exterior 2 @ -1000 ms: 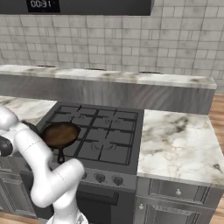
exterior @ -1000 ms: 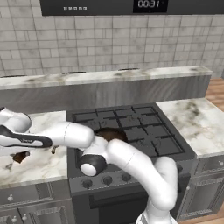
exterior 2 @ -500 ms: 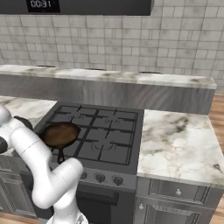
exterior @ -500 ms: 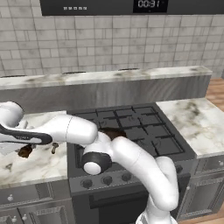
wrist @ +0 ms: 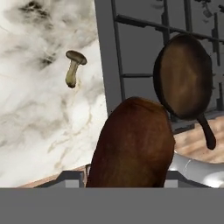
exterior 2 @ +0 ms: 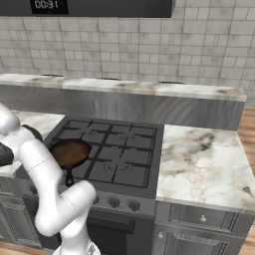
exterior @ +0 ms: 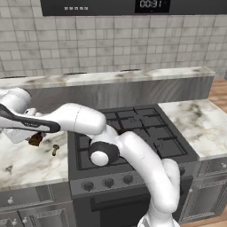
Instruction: Put the sweet potato and mushroom in the pan. Then turn on the front left burner and set the heat to medium.
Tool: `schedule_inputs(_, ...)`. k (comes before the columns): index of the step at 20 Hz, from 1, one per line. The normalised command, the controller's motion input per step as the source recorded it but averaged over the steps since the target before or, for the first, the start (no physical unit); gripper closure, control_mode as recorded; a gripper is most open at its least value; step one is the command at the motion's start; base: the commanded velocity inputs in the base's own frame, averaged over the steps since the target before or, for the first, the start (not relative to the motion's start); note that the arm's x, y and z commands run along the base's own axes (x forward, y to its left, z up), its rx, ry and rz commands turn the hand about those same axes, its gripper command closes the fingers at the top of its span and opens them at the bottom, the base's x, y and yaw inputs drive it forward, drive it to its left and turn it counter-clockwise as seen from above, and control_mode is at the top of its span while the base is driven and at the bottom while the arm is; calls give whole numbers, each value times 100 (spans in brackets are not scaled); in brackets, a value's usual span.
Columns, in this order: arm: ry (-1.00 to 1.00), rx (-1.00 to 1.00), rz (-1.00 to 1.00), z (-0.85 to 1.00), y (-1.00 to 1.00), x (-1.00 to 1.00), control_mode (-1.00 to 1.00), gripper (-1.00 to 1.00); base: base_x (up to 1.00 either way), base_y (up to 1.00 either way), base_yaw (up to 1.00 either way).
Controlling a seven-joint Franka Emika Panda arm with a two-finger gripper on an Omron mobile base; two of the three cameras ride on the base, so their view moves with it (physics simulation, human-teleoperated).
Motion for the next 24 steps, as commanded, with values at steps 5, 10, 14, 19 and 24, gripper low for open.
schedule_inputs(5, 0, 50, 0, -85, -100, 0, -100, 100, 0, 0, 0)
schedule_inputs(10, -2, 43, 0, -83, -100, -6, -100, 100, 0, 0, 0)
schedule_inputs(14, -14, 38, 0, 8, -100, -17, -100, 100, 0, 0, 0)
schedule_inputs(19, -6, 33, 0, 45, -100, -15, -100, 100, 0, 0, 0)
schedule_inputs(24, -1, 28, 0, 29, -100, -4, -100, 100, 0, 0, 0)
